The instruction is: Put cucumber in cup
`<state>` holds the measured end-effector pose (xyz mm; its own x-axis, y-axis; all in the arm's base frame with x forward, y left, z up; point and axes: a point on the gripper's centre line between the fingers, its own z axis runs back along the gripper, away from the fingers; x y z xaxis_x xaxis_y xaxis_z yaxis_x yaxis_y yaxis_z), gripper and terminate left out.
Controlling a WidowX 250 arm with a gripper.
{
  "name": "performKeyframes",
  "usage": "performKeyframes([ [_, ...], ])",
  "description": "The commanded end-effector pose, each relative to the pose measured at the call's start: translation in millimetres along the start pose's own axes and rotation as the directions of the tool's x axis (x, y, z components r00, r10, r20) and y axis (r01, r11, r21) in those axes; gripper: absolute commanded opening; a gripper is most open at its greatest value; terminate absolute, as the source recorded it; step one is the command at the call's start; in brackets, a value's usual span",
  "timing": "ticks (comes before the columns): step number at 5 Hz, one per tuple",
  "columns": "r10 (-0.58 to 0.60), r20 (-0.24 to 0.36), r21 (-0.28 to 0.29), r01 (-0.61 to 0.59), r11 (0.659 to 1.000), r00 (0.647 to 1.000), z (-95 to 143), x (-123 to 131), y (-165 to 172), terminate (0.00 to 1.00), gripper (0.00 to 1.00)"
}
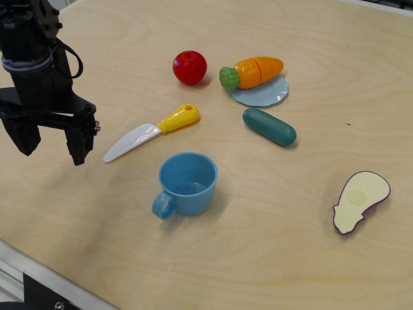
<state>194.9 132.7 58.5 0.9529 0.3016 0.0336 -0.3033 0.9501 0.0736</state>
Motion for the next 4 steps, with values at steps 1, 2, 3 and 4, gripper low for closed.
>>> performKeyframes([
  [1,0.000,0.000,0.000,0.000,1.000,1.000,0.0,0.0,0.0,0.00,1.00],
  [2,0.245,0.033,0.110,-0.247,0.963,0.969,11.9,18.7,-16.2,0.00,1.00],
  [3,0.343,0.061,0.092,-0.347,0.933,0.937,26.2,38.2,-38.4,0.00,1.00],
  [4,0.454,0.122,0.066,-0.463,0.884,0.883,39.3,58.4,-63.2,0.00,1.00],
])
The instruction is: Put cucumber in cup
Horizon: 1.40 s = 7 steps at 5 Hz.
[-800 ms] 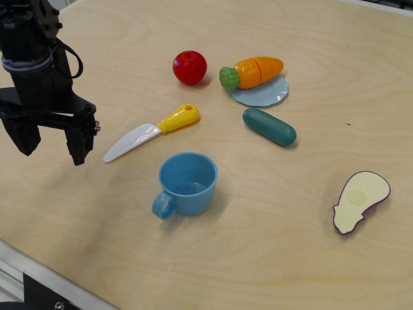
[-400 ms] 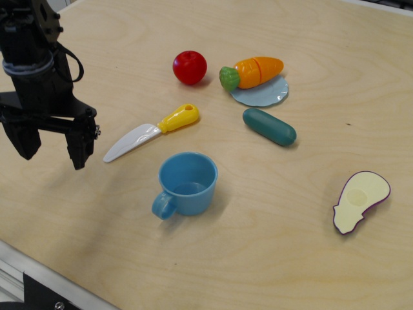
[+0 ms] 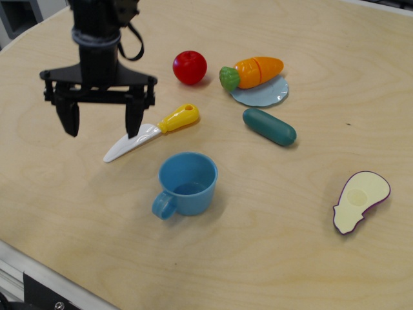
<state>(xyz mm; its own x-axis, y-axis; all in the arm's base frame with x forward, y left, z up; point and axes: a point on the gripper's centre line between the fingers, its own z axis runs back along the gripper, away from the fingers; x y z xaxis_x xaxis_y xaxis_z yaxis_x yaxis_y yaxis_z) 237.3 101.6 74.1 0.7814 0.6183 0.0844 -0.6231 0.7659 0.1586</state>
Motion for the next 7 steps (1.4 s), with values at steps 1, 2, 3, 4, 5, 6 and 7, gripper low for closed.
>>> performKeyframes([
  [1,0.180,0.104,-0.101,-0.169,0.980,0.978,23.8,29.6,-63.2,0.00,1.00],
  [2,0.234,0.132,-0.147,-0.214,0.966,0.963,22.0,38.2,-95.6,0.00,1.00],
  [3,0.296,0.155,-0.193,-0.265,0.945,0.942,16.1,44.3,-126.2,0.00,1.00],
  [4,0.399,0.162,-0.205,-0.365,0.908,0.902,10.7,47.3,-149.5,0.00,1.00],
  [5,0.447,0.140,-0.242,-0.408,0.880,0.883,13.2,43.9,-162.1,0.00,1.00],
  [6,0.467,0.104,-0.236,-0.435,0.869,0.878,6.2,46.1,-170.7,0.00,1.00],
  [7,0.491,0.063,-0.234,-0.465,0.854,0.869,-2.1,50.1,-176.7,0.00,1.00],
])
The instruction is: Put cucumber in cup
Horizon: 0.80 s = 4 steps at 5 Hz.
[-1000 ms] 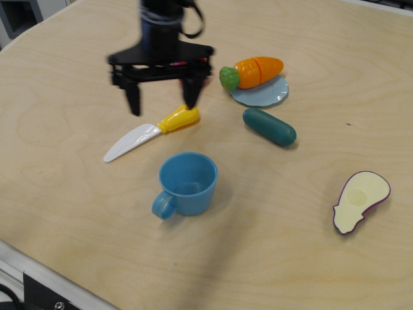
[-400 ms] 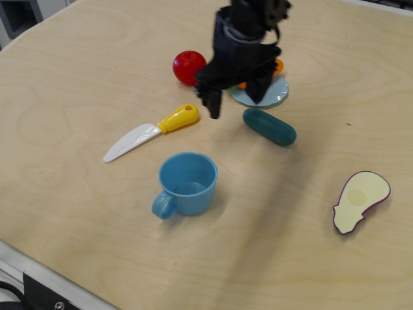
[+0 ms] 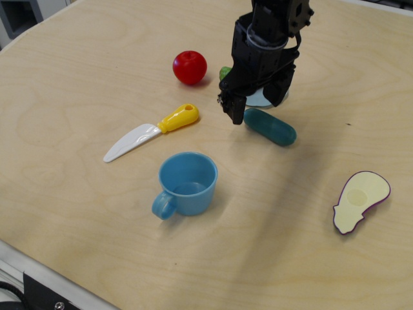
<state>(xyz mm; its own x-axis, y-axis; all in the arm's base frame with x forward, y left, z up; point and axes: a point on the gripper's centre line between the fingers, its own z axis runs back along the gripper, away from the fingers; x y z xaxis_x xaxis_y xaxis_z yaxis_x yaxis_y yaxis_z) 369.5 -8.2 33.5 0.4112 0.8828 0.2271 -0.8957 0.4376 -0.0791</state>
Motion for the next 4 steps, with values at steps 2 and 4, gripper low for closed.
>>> performKeyframes([
  [2,0.055,-0.142,-0.075,-0.066,0.995,0.988,-1.6,7.2,-14.1,0.00,1.00],
  [4,0.036,-0.153,-0.068,-0.047,0.997,0.988,-13.7,9.5,-13.2,0.00,0.00],
])
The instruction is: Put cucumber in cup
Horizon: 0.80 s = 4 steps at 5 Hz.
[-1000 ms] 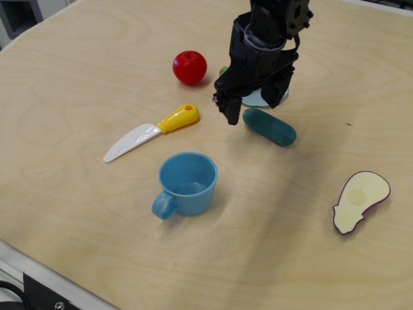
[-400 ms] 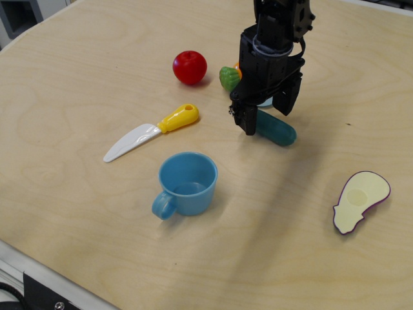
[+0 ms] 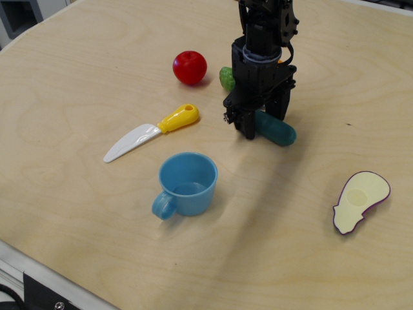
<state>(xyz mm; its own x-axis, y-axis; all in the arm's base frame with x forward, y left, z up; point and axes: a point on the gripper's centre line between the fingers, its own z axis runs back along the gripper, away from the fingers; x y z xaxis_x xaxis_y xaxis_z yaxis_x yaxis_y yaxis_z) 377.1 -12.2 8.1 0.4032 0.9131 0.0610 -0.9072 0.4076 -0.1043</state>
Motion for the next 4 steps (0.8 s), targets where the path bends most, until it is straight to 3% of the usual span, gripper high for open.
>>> performKeyframes([
  [1,-0.056,0.001,-0.038,0.056,0.998,0.998,24.1,13.2,-3.8,0.00,0.00],
  [4,-0.143,0.094,0.014,0.142,0.990,0.985,85.1,29.0,61.5,0.00,0.00],
])
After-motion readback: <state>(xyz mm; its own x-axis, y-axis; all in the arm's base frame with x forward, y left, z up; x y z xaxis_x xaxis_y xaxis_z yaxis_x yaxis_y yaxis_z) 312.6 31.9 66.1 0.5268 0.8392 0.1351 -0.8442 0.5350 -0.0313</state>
